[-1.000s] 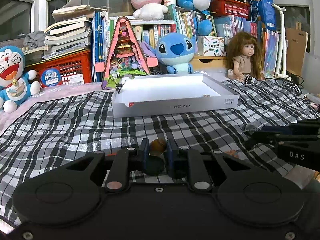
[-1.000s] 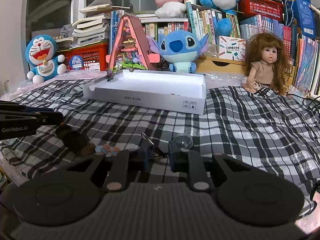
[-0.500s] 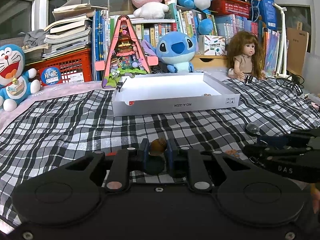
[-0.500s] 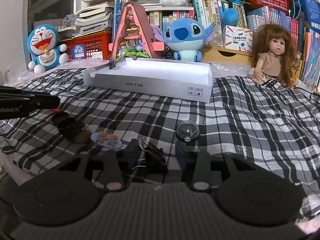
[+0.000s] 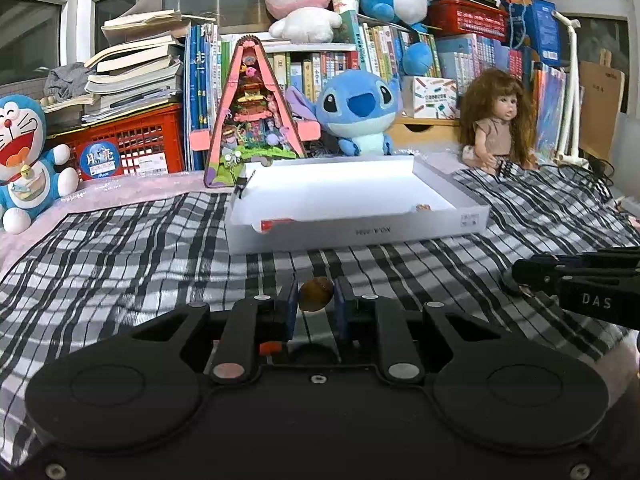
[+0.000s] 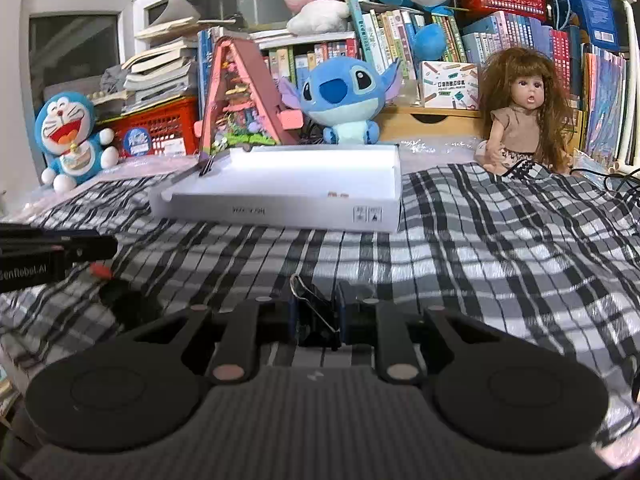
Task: Organize rigid objects
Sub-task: 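Carry the brown nut and black binder clip over the white box with both tools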
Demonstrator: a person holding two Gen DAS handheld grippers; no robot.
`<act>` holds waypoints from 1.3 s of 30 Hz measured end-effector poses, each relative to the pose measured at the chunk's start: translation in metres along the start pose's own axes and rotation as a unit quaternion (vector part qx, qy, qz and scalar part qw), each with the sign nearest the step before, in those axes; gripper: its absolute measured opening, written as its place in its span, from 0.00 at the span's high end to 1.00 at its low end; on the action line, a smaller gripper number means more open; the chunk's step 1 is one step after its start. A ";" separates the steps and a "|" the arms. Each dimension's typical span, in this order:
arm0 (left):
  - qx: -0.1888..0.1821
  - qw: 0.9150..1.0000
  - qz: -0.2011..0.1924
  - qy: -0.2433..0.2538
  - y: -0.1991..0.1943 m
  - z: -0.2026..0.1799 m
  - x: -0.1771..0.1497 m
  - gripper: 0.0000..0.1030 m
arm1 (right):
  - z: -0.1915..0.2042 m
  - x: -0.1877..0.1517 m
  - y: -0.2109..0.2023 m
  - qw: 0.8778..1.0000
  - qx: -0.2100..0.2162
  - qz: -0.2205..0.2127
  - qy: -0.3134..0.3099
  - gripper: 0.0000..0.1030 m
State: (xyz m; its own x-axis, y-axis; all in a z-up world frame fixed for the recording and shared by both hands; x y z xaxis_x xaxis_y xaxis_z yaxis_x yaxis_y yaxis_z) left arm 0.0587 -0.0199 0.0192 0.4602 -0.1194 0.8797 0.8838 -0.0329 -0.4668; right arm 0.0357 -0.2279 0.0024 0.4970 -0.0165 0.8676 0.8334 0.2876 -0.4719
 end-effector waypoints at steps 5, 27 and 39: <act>0.001 1.000 0.002 -0.010 0.016 0.004 0.020 0.83 | -0.003 0.020 0.010 1.000 -0.005 -0.002 0.008 0.77; -0.014 0.996 0.070 -0.055 0.112 0.022 0.086 0.83 | -0.032 0.092 0.070 0.997 0.004 0.022 0.074 0.77; -0.004 0.991 0.118 -0.070 0.170 0.027 0.101 0.83 | -0.045 0.125 0.112 0.992 0.016 0.030 0.119 0.77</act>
State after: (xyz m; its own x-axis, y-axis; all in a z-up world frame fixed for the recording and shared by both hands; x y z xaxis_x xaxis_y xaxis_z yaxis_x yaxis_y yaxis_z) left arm 0.2575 -0.0106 0.0316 0.6619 0.0141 0.7495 0.7495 -0.0285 -0.6614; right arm 0.2019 -0.2406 0.0512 0.5920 -0.2230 0.7745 0.7941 0.3258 -0.5131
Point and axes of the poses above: each gripper's, at about its wrist camera, not at the fingertips, and y roughly the way its jaws point, z to its left, x to its top, the point moved 4 cm from there along y, roughly the way its jaws point, and after that the axes turned 10 degrees about x, right-handed, at the moved point
